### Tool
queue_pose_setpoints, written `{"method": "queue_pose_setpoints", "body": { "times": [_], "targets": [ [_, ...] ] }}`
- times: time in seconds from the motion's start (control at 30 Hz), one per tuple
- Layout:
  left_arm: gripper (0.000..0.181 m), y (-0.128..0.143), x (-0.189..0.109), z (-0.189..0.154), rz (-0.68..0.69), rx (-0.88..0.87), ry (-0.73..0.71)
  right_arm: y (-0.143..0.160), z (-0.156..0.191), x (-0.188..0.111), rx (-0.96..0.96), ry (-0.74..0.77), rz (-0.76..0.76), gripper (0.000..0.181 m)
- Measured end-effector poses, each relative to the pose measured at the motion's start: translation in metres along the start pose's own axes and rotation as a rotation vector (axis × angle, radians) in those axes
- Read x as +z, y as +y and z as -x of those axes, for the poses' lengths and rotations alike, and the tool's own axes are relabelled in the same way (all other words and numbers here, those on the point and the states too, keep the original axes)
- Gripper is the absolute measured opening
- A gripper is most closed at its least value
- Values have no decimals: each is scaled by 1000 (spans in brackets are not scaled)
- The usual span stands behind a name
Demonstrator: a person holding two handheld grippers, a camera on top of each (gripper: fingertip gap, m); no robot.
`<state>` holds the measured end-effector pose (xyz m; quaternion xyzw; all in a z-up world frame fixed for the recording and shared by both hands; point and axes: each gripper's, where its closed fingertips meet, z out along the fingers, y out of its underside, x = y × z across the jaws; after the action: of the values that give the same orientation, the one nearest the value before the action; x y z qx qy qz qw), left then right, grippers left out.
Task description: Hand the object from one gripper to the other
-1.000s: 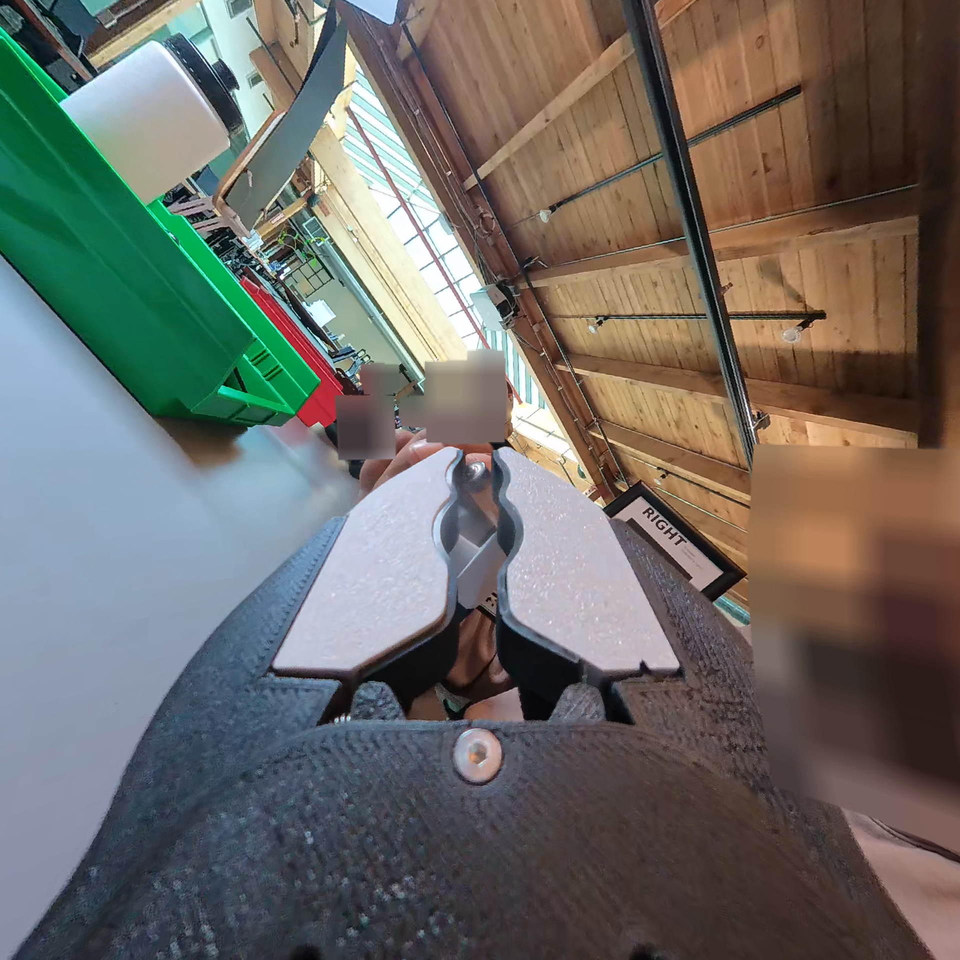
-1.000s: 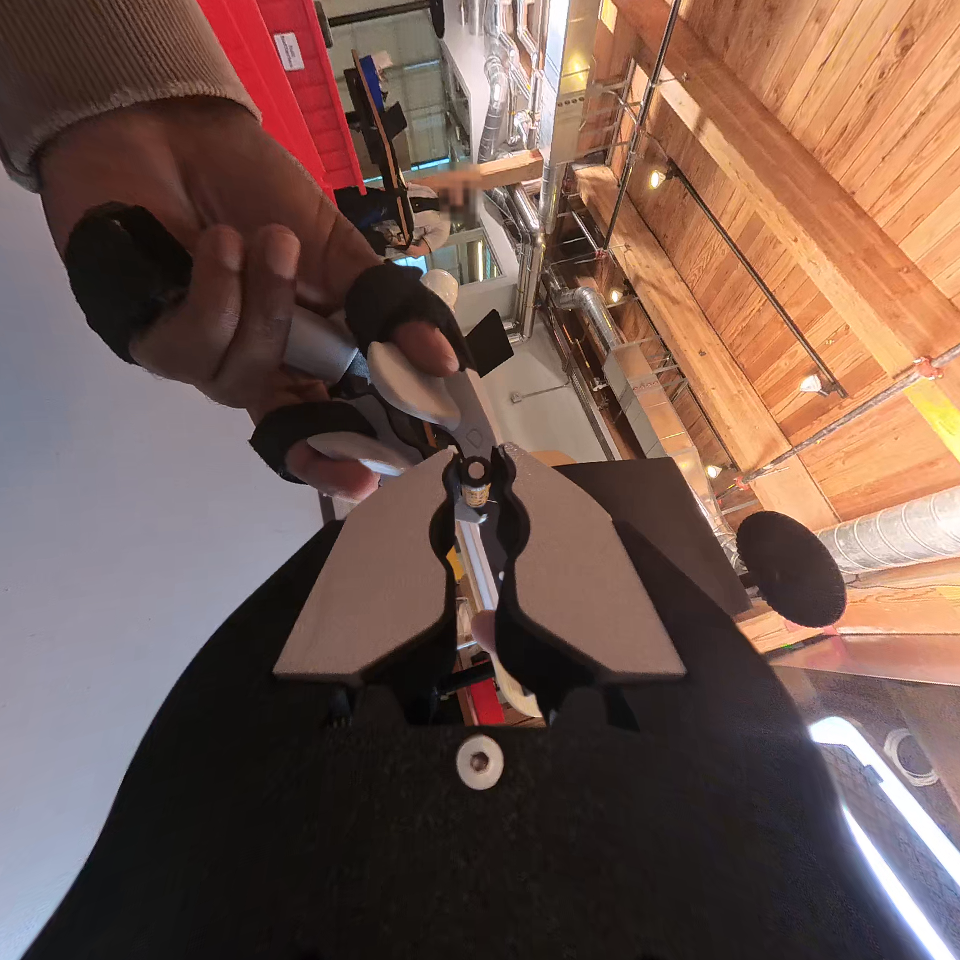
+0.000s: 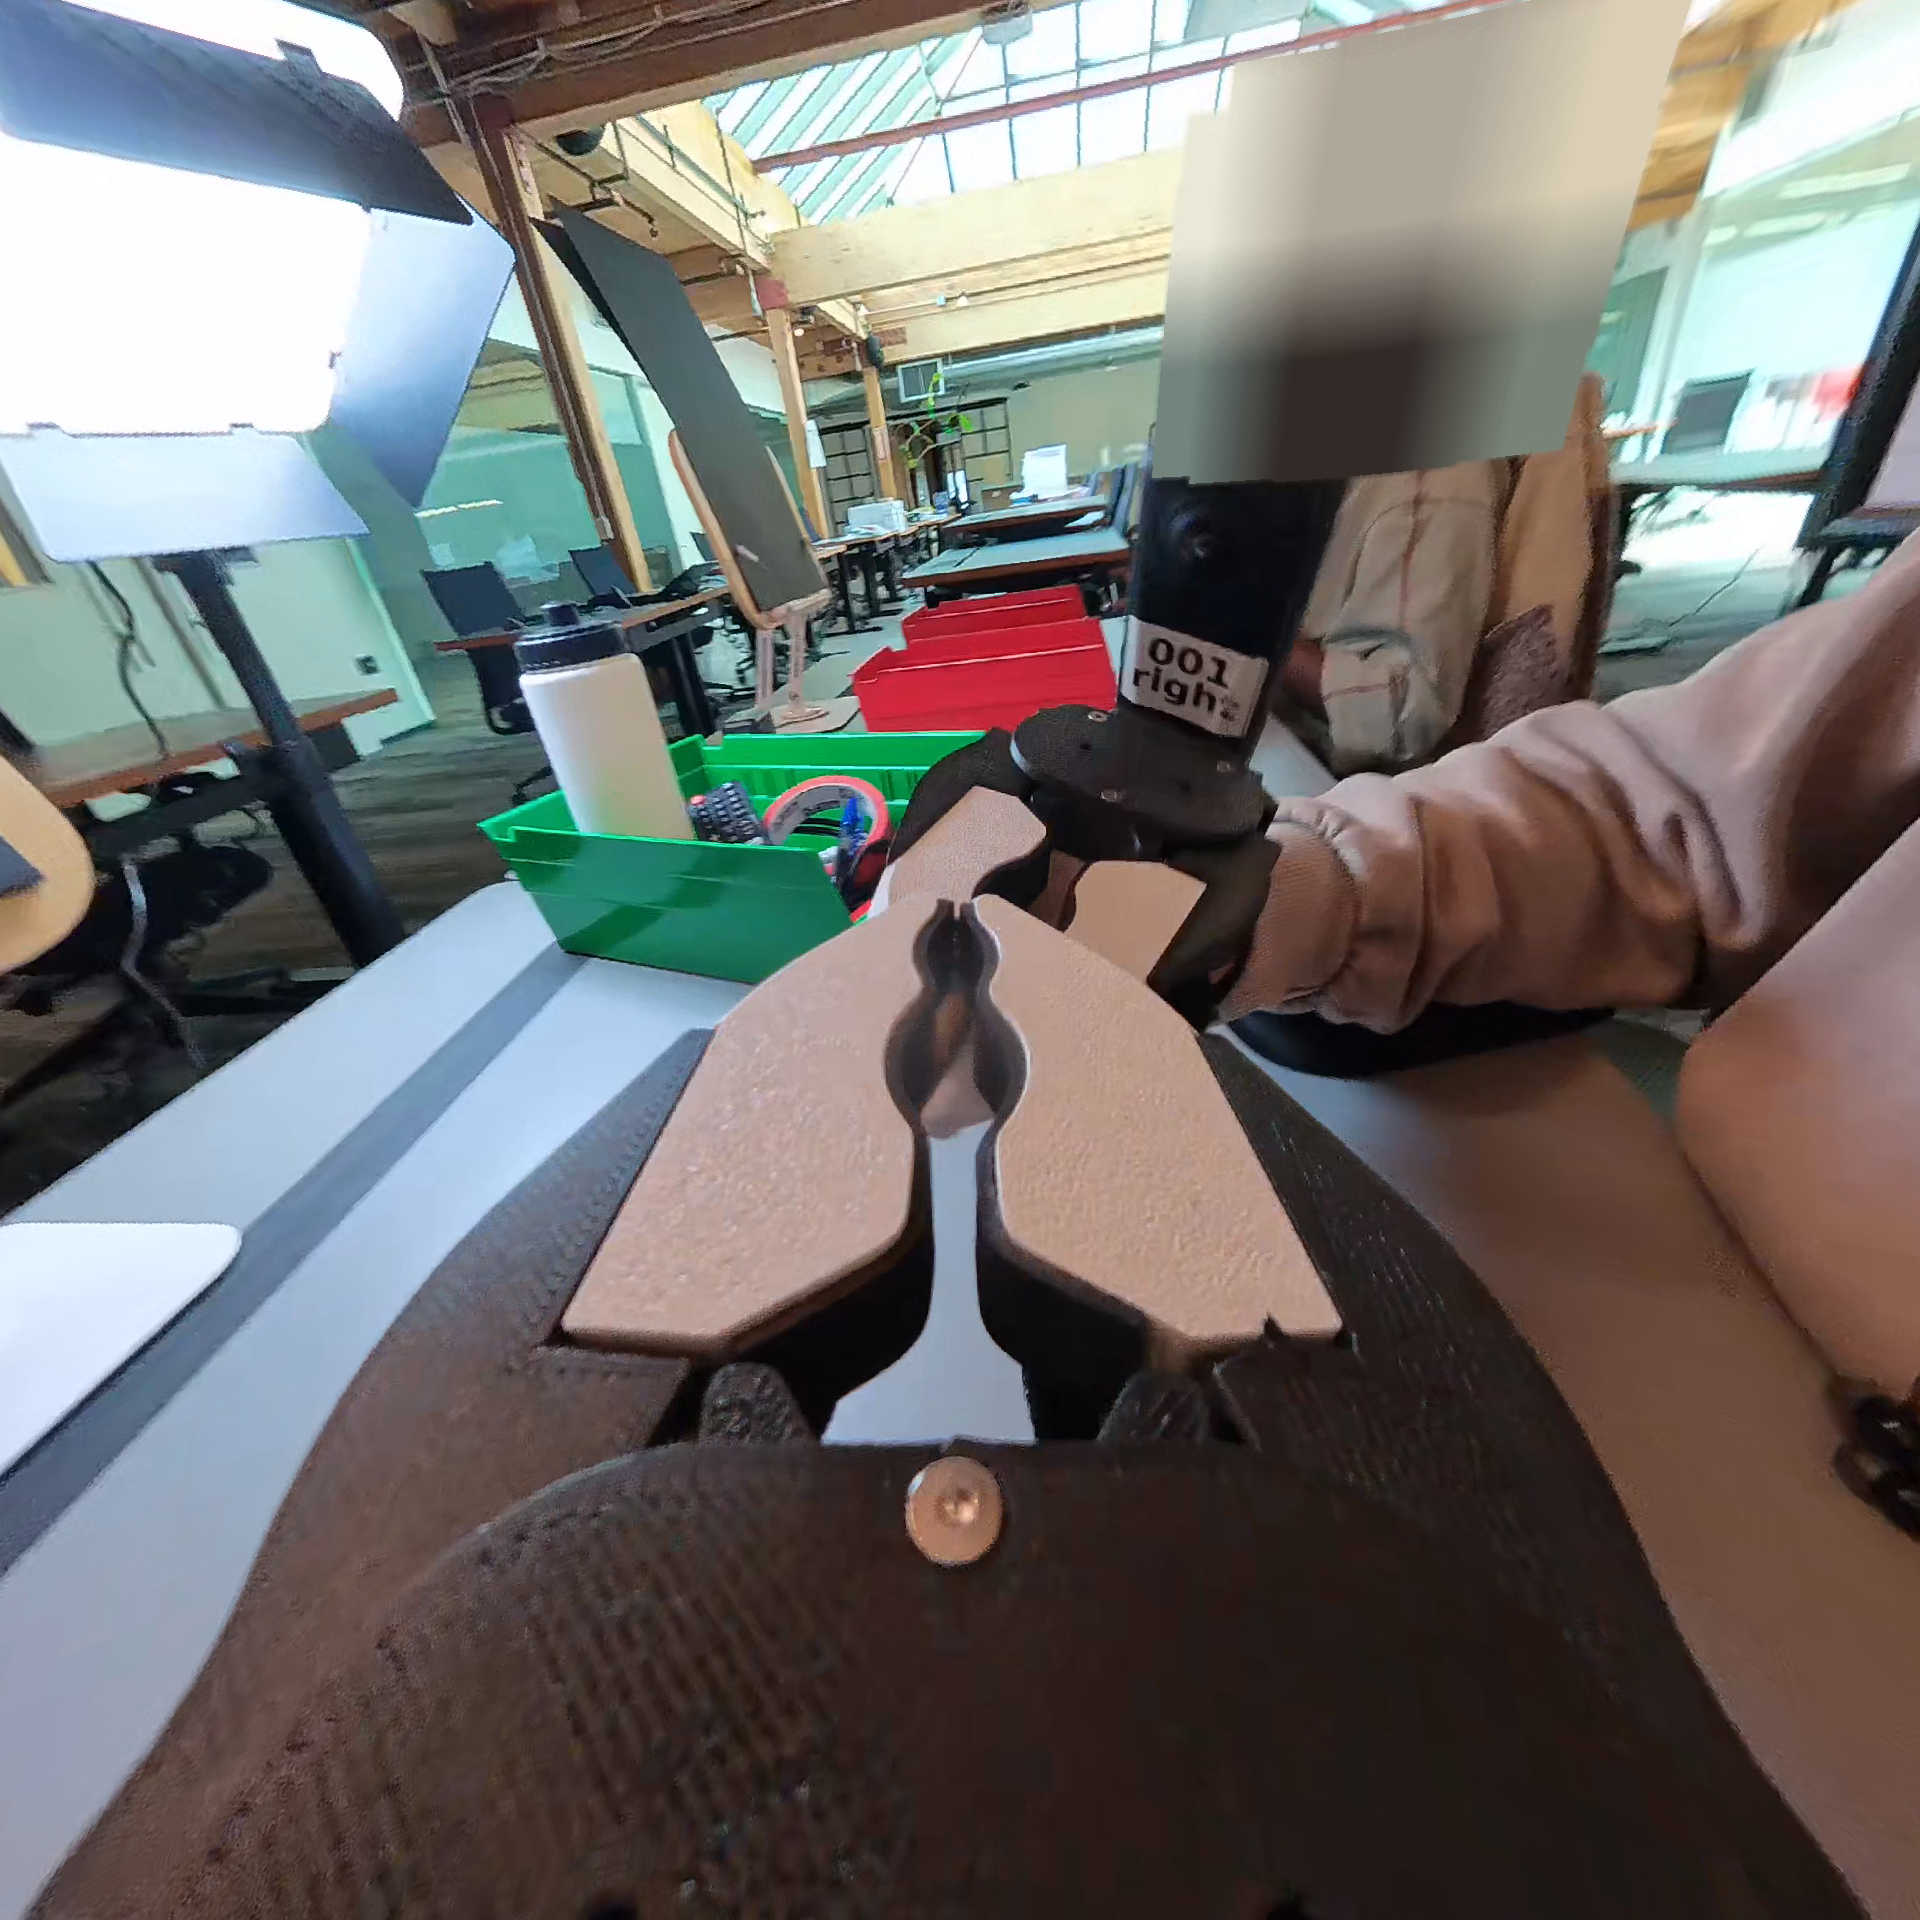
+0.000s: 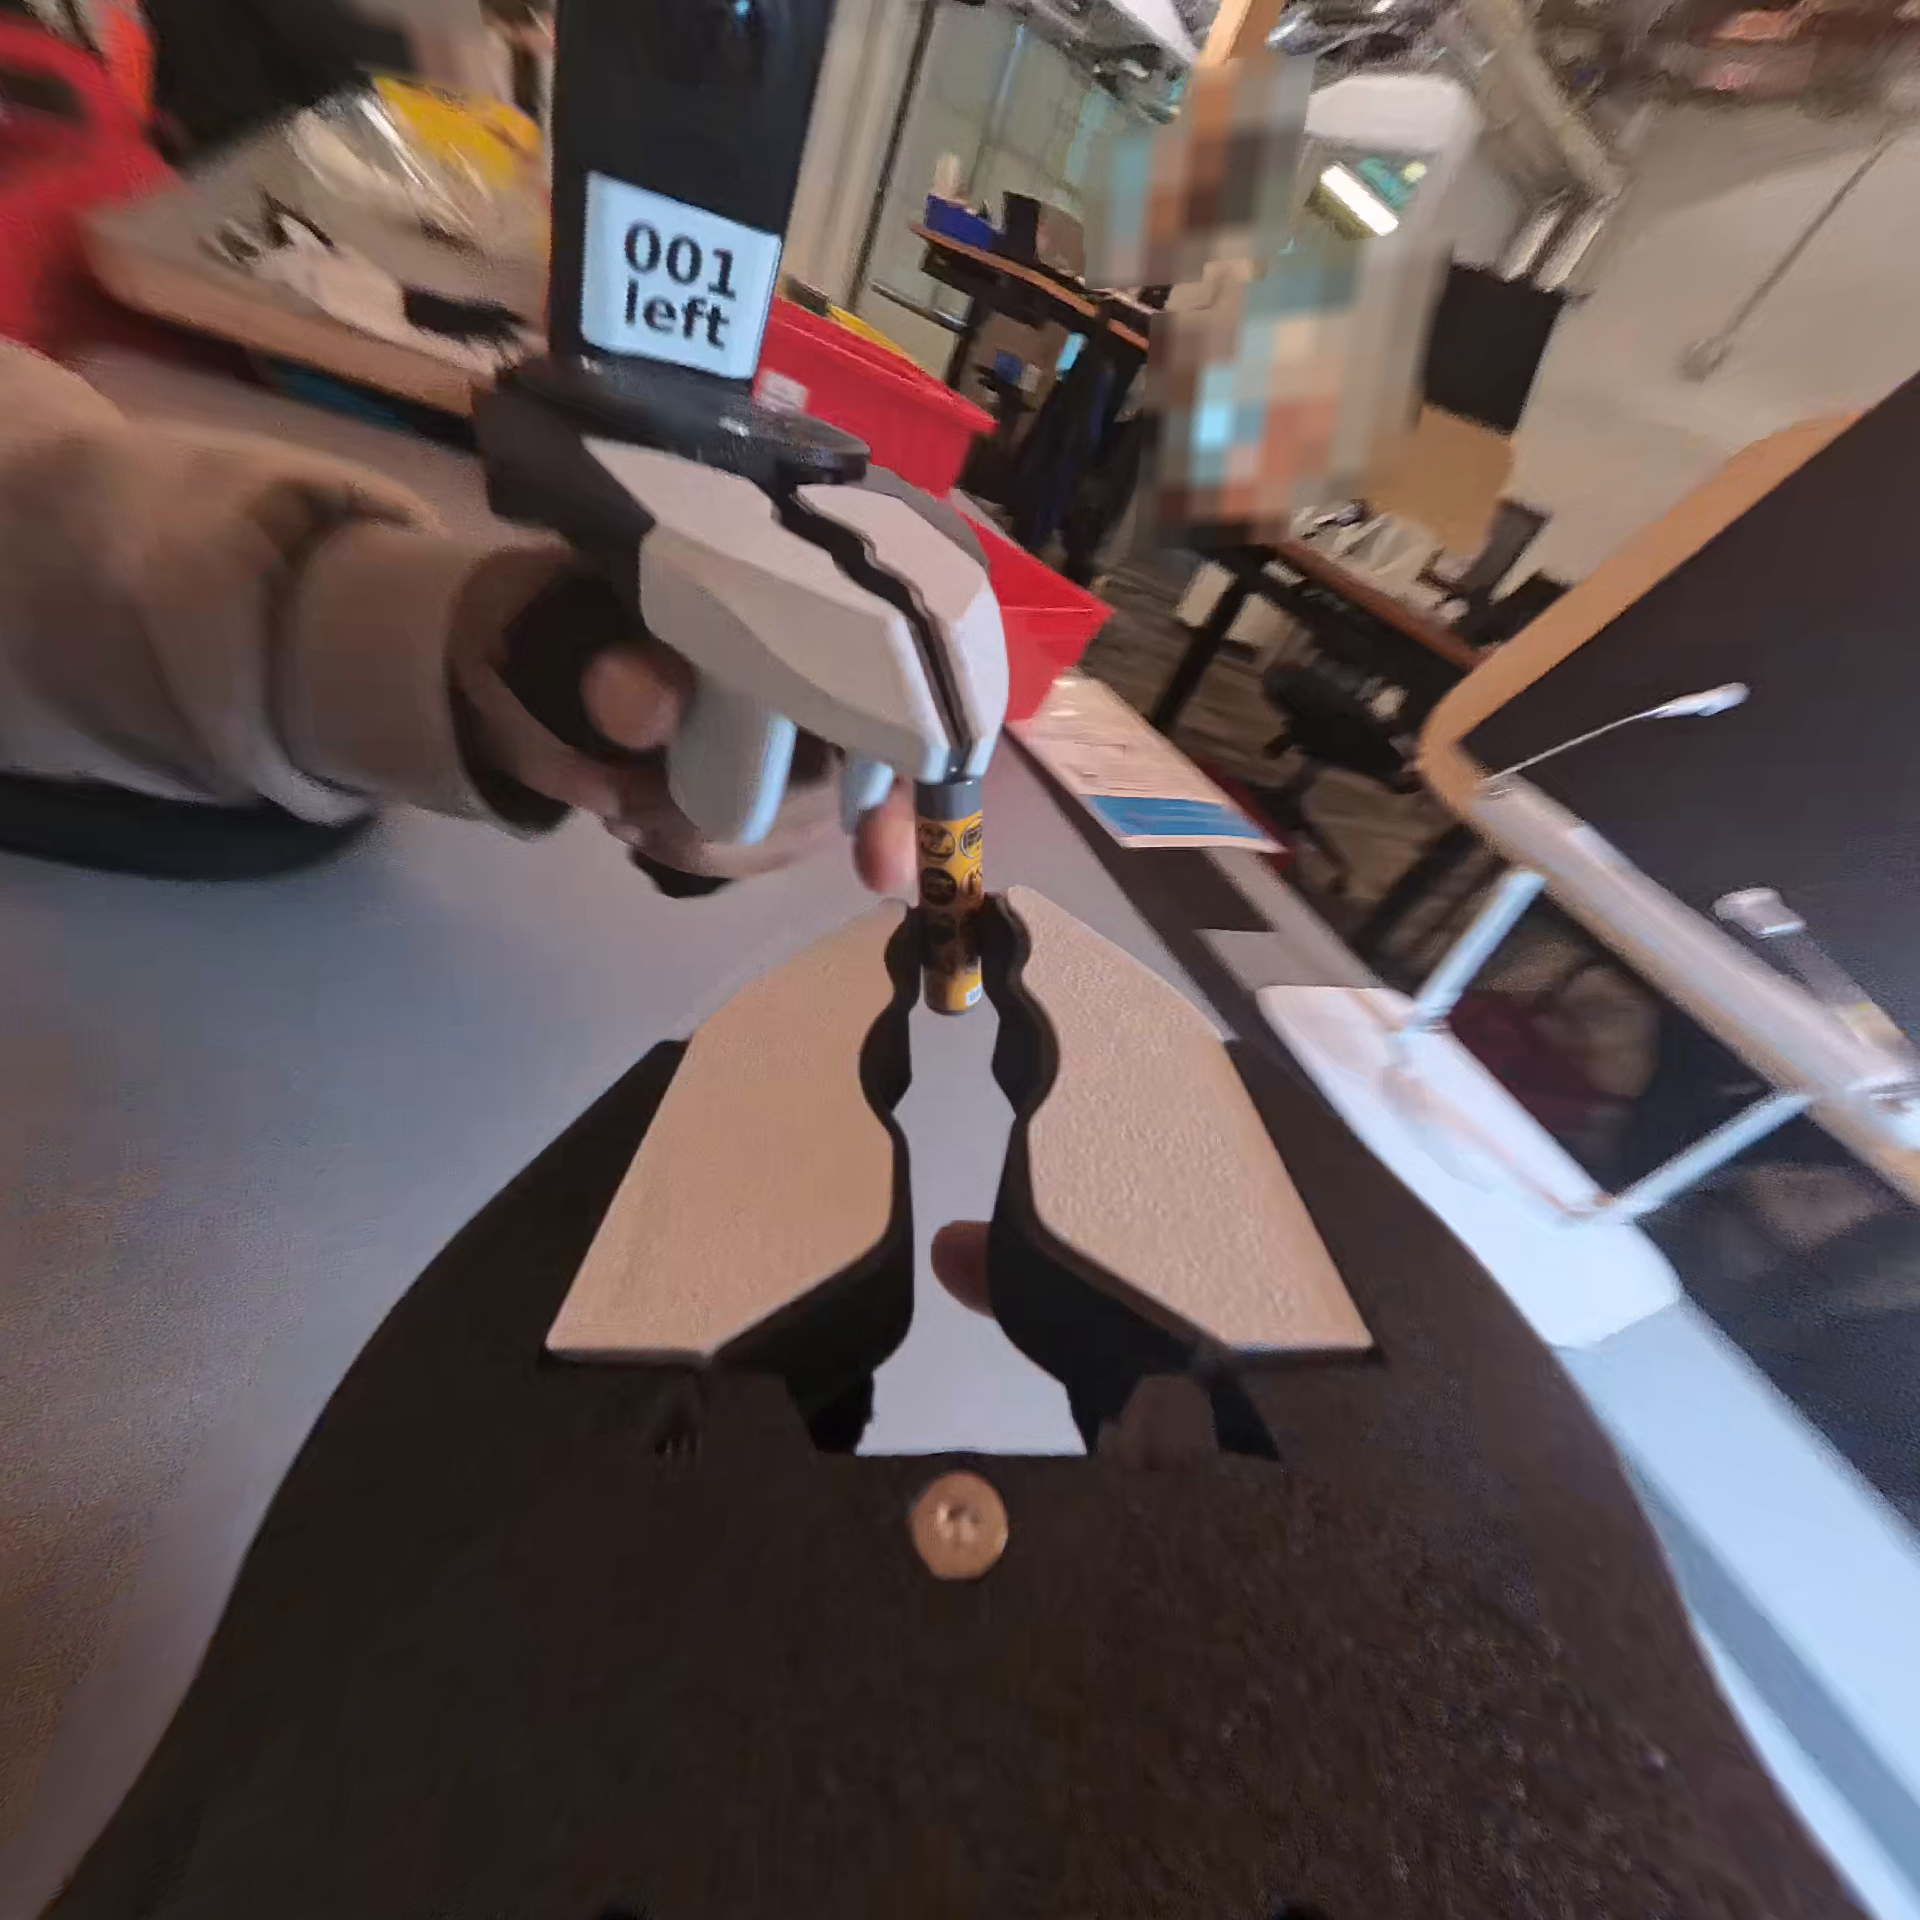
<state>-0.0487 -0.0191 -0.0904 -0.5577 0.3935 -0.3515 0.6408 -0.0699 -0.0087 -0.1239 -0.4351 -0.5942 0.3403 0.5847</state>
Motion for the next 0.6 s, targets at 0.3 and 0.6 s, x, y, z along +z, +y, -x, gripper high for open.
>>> {"method": "queue_pose_setpoints", "body": {
  "times": [0.3, 0.6],
  "targets": [
    [31, 33, 4, 15, 60, -834, 186, 16, -41, -17, -1055, 433, 157, 11],
    [9, 55, 13, 1, 97, -1068, 301, 28, -32, -7, -1182, 392, 191, 11]
  ]
}}
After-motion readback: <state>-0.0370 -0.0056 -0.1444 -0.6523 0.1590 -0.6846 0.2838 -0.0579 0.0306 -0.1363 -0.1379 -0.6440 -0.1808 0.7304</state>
